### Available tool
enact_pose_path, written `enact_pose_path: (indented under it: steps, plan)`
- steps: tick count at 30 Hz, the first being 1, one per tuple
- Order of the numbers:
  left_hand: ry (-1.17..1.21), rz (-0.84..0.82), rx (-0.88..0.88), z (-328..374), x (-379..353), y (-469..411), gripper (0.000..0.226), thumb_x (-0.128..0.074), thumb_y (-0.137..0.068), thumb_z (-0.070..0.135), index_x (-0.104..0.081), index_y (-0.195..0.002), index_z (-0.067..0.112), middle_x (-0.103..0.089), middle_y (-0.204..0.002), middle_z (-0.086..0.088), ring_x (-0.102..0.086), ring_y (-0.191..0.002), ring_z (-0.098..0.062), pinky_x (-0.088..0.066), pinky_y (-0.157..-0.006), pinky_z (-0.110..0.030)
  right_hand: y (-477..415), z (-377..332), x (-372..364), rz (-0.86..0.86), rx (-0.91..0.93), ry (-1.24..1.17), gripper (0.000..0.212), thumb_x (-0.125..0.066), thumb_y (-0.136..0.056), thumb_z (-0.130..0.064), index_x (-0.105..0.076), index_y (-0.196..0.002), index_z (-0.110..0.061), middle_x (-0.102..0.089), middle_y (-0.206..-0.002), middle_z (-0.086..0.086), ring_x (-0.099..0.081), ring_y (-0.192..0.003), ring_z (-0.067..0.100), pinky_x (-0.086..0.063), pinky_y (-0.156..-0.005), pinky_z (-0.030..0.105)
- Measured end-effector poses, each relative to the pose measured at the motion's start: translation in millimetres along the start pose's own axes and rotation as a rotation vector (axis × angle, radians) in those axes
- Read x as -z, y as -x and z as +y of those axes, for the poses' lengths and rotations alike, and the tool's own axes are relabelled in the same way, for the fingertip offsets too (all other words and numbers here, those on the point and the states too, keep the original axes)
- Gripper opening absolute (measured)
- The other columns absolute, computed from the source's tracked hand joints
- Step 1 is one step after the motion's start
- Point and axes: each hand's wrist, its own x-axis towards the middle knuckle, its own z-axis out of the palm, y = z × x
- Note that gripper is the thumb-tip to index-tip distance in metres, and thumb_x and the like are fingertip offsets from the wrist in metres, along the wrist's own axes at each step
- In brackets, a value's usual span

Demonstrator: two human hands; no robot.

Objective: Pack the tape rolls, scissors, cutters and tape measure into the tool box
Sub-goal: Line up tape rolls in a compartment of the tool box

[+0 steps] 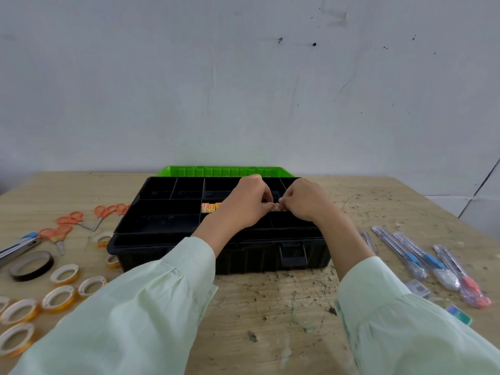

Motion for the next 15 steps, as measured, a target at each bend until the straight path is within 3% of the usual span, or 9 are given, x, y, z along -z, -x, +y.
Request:
enact_pose_path:
  steps: [3,6,10,15]
  plan:
    - [0.03,0.002,-0.004,-2.7,1.9,1.5,0.018,-0.07,-0.082,0.025,-0.075,-0.091,0.01,-0.054,-0.094,-0.001,-0.055,-0.086,-0.015,-0.036,-0.069,-0.02,-0.5,0.0,-1.7,0.013,0.0,-0.027,0.019,-0.06,-0.086,-0.018,-0.071,-0.091,-0.003,-0.06,-0.076,0.009,-0.052,-0.068,0.02,-0.033,-0.048,0.025]
    - [0.043,0.019,-0.001,-2.5,2.0,1.7,0.026,-0.074,-0.079,0.029,-0.073,-0.093,0.007,-0.056,-0.092,-0.003,-0.053,-0.081,-0.014,-0.04,-0.07,-0.024,2.7,-3.9,4.3,-0.054,0.03,-0.011,0.024,-0.059,-0.083,-0.018,-0.07,-0.089,0.003,-0.053,-0.068,0.007,-0.051,-0.069,0.022,-0.034,-0.051,0.027]
    - [0.05,0.054,0.005,-3.4,0.0,2.4,0.025,-0.073,-0.08,0.024,-0.068,-0.098,0.009,-0.056,-0.094,-0.003,-0.057,-0.084,-0.017,-0.046,-0.074,-0.027,2.7,-4.6,10.0,-0.108,0.043,-0.038,0.027,-0.061,-0.082,-0.012,-0.07,-0.09,0.011,-0.048,-0.067,0.012,-0.039,-0.055,0.017,-0.03,-0.05,0.027]
    - [0.008,0.046,-0.001,-2.0,0.8,3.4,0.015,-0.069,-0.083,0.023,-0.073,-0.094,0.014,-0.051,-0.093,0.001,-0.051,-0.08,-0.013,-0.044,-0.072,-0.028,1.0,0.4,8.9,-0.08,0.032,-0.099,0.023,-0.06,-0.079,-0.004,-0.068,-0.093,0.012,-0.046,-0.071,0.013,-0.039,-0.067,0.02,-0.033,-0.059,0.029]
